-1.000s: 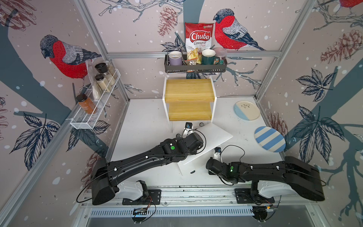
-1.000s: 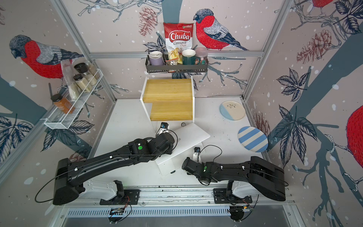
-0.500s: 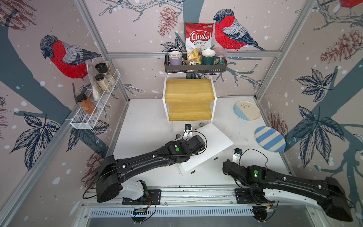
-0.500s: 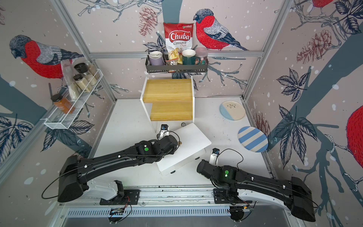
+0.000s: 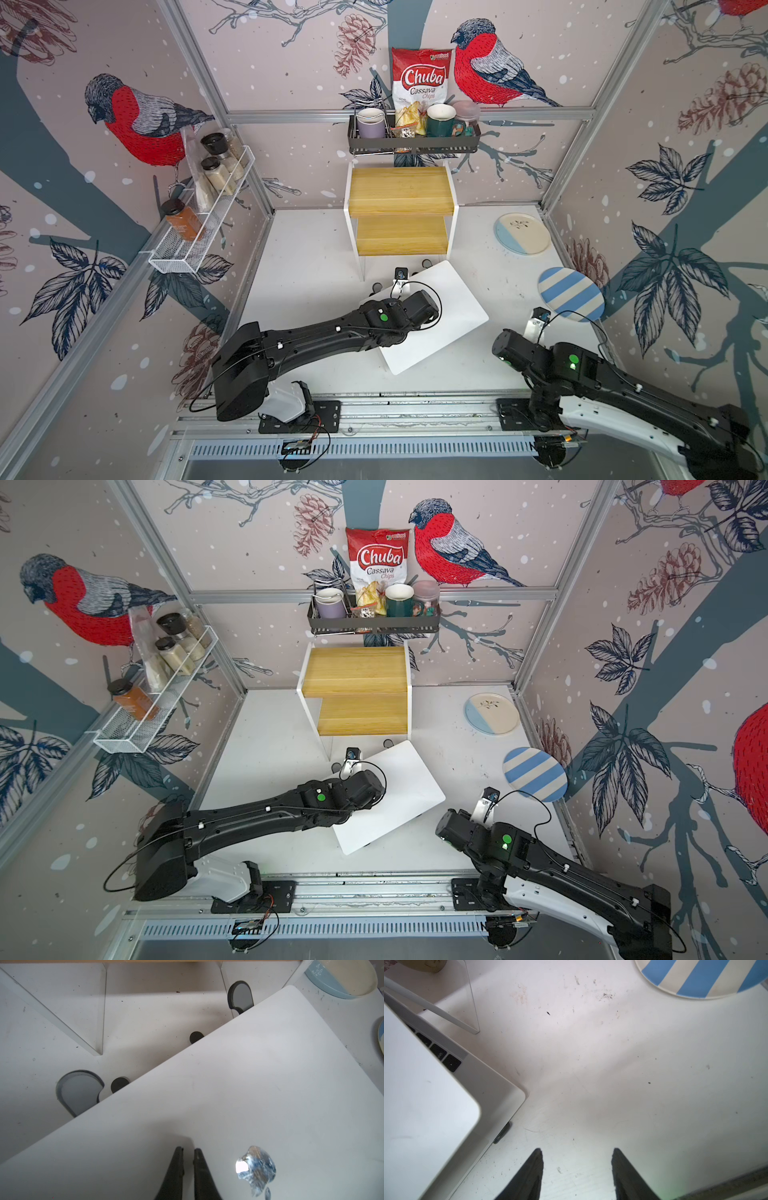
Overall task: Close the laptop lid and set it aside
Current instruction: Close the lid of the laptop.
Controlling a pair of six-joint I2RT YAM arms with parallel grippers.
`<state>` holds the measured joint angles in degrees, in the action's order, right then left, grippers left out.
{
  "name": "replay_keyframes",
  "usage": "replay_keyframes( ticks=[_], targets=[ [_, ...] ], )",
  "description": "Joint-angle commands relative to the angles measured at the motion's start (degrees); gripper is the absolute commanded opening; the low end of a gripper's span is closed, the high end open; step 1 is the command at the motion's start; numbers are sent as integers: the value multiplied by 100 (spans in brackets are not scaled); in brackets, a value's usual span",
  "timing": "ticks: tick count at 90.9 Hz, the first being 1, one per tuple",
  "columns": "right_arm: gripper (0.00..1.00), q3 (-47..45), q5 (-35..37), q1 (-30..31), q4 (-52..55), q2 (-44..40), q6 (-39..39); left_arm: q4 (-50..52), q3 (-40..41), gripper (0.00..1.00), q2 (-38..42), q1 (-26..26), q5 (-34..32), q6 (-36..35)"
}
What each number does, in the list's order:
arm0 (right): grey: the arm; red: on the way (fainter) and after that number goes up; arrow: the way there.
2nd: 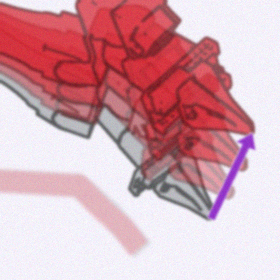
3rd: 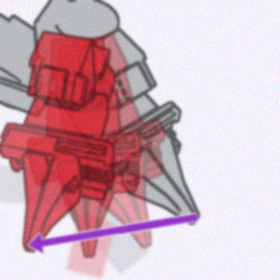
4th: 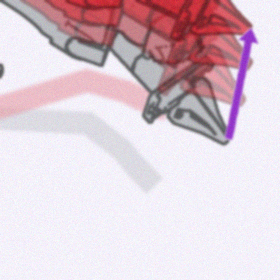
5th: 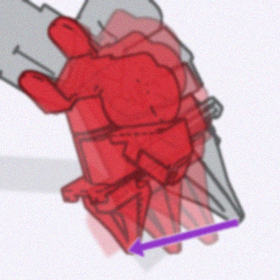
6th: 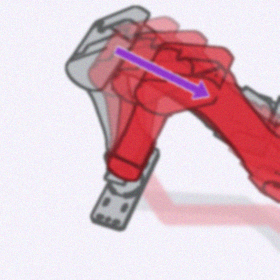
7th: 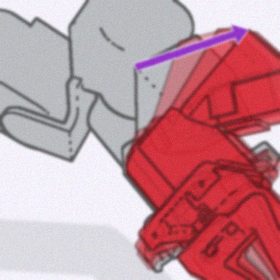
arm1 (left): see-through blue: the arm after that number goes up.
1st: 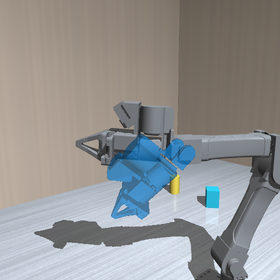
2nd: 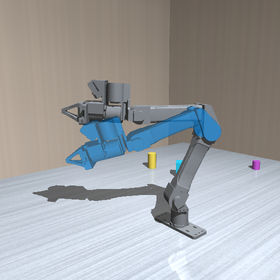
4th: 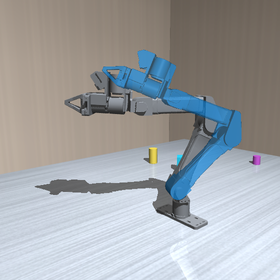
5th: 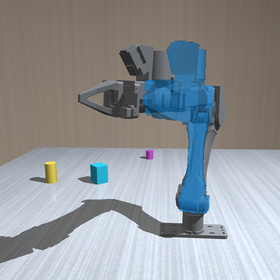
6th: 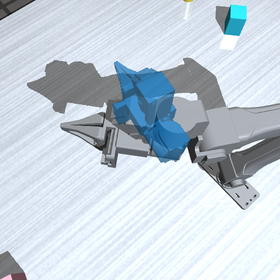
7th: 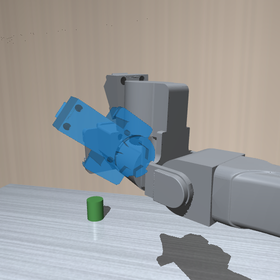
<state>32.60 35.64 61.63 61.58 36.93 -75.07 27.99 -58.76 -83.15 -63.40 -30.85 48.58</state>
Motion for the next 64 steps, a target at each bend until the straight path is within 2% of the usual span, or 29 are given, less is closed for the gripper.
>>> replay_keyframes(
  ticks=[1, 14, 27, 43, 52, 64],
  targets=[
    [58, 214, -73, -194, -342, 171, 1005, 125, 173, 14, -42, -23, 106, 13],
    [65, 455, -412, -683, -1047, 542, 2000, -50, 318, 14, -34, -18, 177, -23],
    [69, 446, -1589, -1724, -2155, 841, 3052, -260, 467, 15, 94, -17, 195, -201],
    [71, 409, -3126, -3024, -3315, 1384, 3750, -659, 796, 17, 320, -8, 246, -199],
    [73, 464, -3958, -3552, -3782, 1788, 4096, -646, 805, 19, 367, -7, 244, -228],
    [74, 803, -3914, -3633, -3720, 2372, 4579, -738, 760, 21, 205, 17, 326, -318]
  ],
)
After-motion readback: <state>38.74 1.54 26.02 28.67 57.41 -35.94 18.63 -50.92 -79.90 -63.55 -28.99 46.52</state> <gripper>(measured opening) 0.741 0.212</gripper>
